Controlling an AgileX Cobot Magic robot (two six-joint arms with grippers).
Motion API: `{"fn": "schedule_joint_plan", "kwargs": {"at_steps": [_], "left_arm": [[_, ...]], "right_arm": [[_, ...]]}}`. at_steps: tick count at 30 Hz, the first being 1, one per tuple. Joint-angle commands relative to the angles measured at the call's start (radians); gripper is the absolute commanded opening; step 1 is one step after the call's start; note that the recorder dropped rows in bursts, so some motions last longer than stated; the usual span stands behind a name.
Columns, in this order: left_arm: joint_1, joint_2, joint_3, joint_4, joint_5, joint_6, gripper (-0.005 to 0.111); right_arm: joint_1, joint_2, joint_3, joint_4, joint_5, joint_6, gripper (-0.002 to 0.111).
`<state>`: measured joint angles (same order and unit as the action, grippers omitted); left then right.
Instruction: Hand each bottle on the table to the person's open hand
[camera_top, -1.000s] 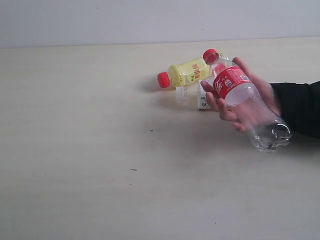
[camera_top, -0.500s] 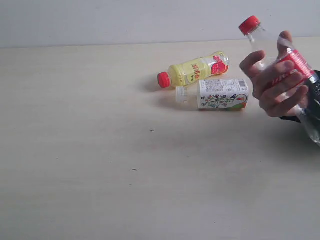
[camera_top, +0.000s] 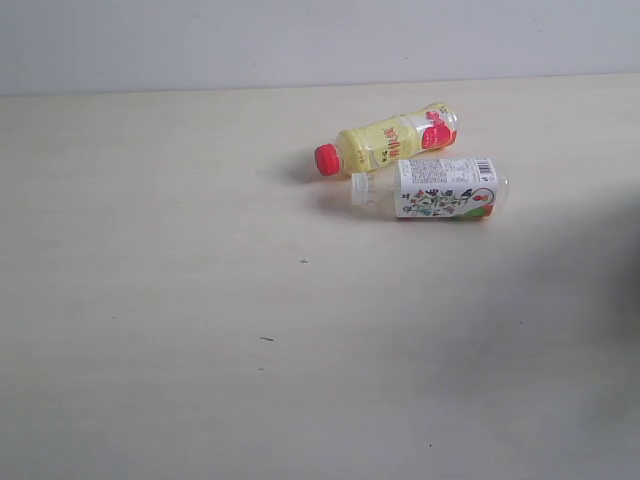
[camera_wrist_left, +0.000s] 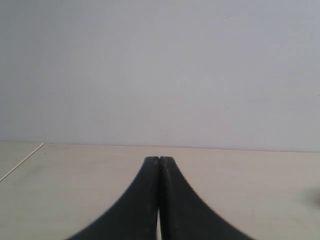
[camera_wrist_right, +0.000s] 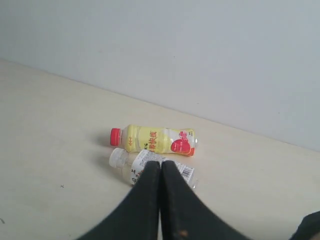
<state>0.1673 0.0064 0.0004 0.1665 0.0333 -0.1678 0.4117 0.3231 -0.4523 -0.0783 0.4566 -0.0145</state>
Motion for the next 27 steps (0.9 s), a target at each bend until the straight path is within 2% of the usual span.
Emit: {"fn": "schedule_joint_plan", "kwargs": {"at_steps": [1, 12, 27], "left_arm": [[0.002, -0.006, 0.000, 0.006, -0.004, 0.003, 0.000], [0.002, -0.006, 0.000, 0.006, -0.004, 0.003, 0.000], [0.002, -0.006, 0.000, 0.006, -0.004, 0.003, 0.000]], "right_arm": [[-0.004, -0.084, 0.005, 0.001, -0.008, 0.000, 0.000], [-0.004, -0.293, 0.007, 0.001, 0.002, 0.000, 0.000], [-0.004, -0.323, 0.007, 0.002, -0.003, -0.001, 0.000]]}}
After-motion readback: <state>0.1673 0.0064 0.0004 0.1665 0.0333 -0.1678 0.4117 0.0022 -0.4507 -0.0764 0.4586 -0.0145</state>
